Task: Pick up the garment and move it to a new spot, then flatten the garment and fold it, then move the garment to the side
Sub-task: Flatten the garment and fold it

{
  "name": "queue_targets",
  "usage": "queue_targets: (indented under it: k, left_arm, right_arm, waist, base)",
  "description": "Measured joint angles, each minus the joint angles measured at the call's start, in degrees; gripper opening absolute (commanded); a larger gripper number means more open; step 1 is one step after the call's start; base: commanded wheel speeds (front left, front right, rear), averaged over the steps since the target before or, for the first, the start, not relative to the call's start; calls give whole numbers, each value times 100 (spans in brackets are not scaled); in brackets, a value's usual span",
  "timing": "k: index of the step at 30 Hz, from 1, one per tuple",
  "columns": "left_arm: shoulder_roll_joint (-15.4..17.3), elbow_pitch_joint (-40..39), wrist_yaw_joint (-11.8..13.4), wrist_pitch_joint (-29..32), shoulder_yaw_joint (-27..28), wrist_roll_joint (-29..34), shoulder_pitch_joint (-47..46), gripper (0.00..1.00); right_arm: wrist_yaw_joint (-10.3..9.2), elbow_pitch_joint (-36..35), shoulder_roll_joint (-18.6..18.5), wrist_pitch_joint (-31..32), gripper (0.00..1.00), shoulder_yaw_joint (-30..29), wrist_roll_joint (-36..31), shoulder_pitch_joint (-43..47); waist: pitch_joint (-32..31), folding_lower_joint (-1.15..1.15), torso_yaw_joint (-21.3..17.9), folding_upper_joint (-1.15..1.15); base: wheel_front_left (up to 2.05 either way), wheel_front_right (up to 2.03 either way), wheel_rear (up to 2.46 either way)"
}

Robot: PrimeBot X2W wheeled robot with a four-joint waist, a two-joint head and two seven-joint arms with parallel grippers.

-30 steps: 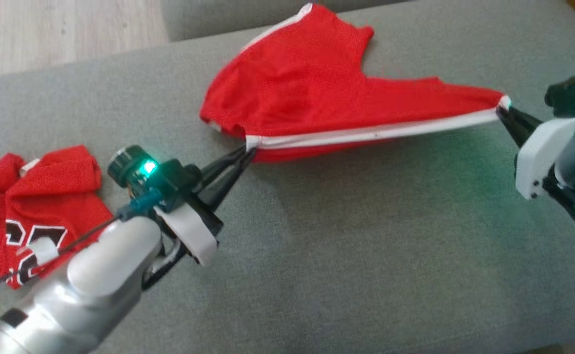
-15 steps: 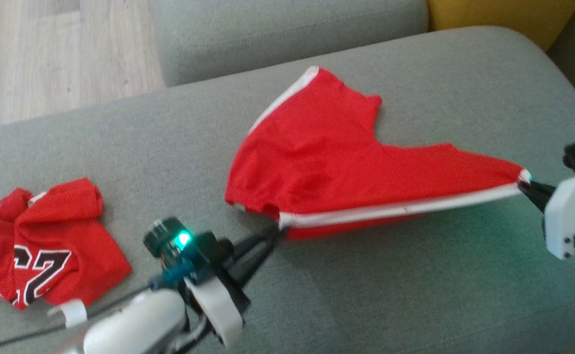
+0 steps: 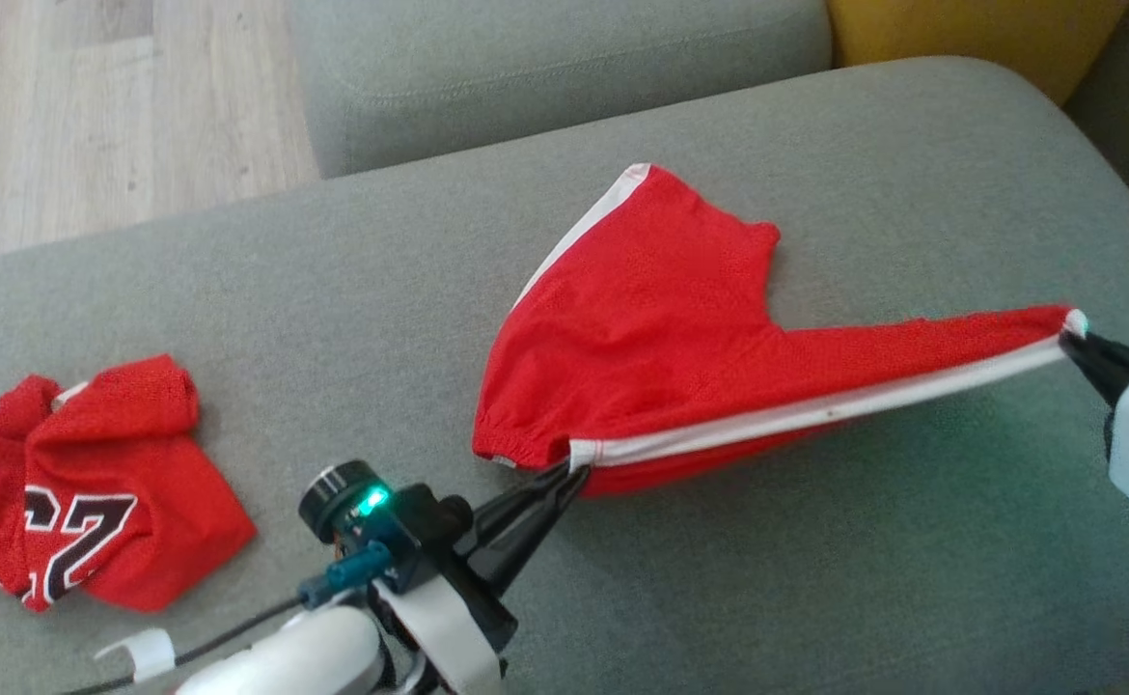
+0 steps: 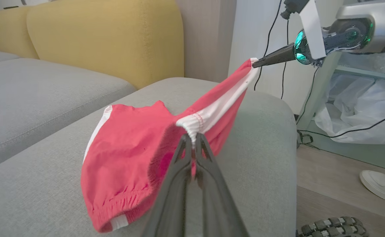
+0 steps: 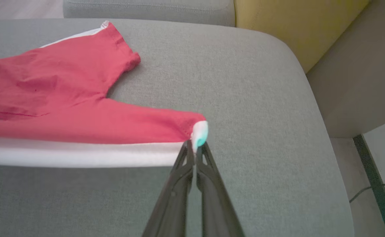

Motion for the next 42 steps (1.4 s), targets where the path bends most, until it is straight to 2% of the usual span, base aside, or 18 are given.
queue_targets:
  k: [5, 8, 14, 24, 31, 41, 42]
  left_arm:
    - [20, -24, -1, 15, 100, 1, -165, 0]
    - [15, -14, -4, 58, 130, 2, -396, 0]
    - [-9, 45, -65, 134, 254, 3, -733, 0]
    - [-371, 222, -257, 210, 238, 69, -1147, 0]
    - [-809, 550, -414, 149, 126, 122, -1468, 0]
    - [-1035, 878, -514, -7, 115, 159, -1592, 0]
    - [-1053, 914, -515, -7, 112, 159, -1594, 36]
  right_arm:
    - [0, -230, 410, 2, 0, -597, -602, -5]
    - [0, -316, 534, 2, 0, -658, -1077, -196]
    - [0, -210, 959, -8, 0, -566, -1489, -1008]
    - [0, 991, 1305, -525, 0, 2, -1972, -2424]
    - [0, 2262, 1425, -1068, 0, 427, -2062, -3294]
    - [0, 3332, 1512, -1511, 0, 890, -1964, -3870]
    - [0, 3424, 1523, -1533, 80, 895, -1925, -3887]
  waist:
    - [216, 0, 124, 0]
    - [377, 1, 249, 0]
    - [716, 1, 557, 0]
    - [1290, 2, 1074, 0]
    - [1738, 1, 1569, 0]
    - [2040, 1, 1935, 0]
    - [2052, 1, 1950, 0]
  base:
    - [0, 0, 0]
    - [0, 0, 0]
    - [0, 0, 0]
    - [0, 0, 0]
    - [0, 0, 0]
    - [0, 0, 0]
    - [0, 0, 0]
